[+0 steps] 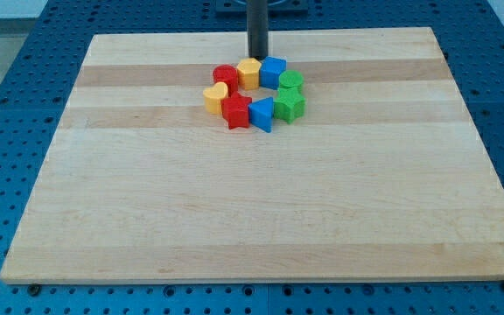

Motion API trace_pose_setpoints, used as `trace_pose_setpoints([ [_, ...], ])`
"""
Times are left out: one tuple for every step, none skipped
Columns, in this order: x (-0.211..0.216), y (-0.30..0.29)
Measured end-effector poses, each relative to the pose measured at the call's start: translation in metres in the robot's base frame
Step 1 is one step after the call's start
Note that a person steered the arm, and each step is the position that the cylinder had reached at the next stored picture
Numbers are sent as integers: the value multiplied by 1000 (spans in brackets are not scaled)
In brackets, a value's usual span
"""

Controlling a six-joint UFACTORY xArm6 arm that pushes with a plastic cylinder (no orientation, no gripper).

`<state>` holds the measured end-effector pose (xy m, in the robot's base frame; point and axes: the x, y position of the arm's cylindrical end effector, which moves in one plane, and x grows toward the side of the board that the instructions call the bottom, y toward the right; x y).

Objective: Push the yellow hexagon into the red star

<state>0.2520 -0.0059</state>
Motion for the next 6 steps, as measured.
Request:
trace_pose_setpoints([
  [0,0],
  [0,0],
  [0,-3],
  [1,-13],
  [5,-16],
  [20,-16],
])
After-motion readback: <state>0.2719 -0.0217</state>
